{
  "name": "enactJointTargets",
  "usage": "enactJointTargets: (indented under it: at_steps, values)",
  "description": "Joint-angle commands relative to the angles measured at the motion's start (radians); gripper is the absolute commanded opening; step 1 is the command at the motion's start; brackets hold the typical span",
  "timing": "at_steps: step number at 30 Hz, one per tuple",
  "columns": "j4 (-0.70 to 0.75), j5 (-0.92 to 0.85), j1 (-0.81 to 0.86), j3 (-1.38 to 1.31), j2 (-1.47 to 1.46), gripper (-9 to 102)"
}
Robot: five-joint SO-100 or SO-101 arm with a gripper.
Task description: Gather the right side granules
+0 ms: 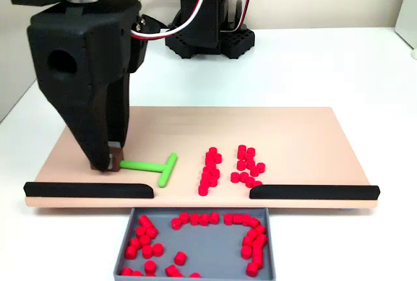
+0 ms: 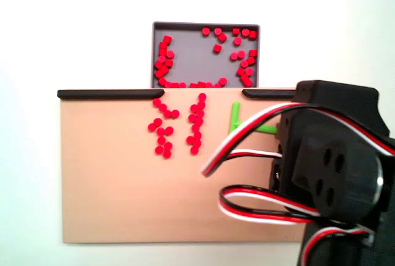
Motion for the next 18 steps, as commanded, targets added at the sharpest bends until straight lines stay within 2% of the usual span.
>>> enactJointTargets:
  at_steps: [1, 6, 10, 12, 18]
  values:
    - [0.006, -0.061, 0.025, 0.043, 0.098, 0]
    - [0.008, 0.063, 0.035, 0.235, 0.253, 0]
    - [0.009, 0.250, 0.028, 0.434, 0.433, 0]
    - [0.009, 0.382, 0.012, 0.528, 0.534, 0]
    - [0.008, 0.925, -0.057, 0.716, 0.785, 0]
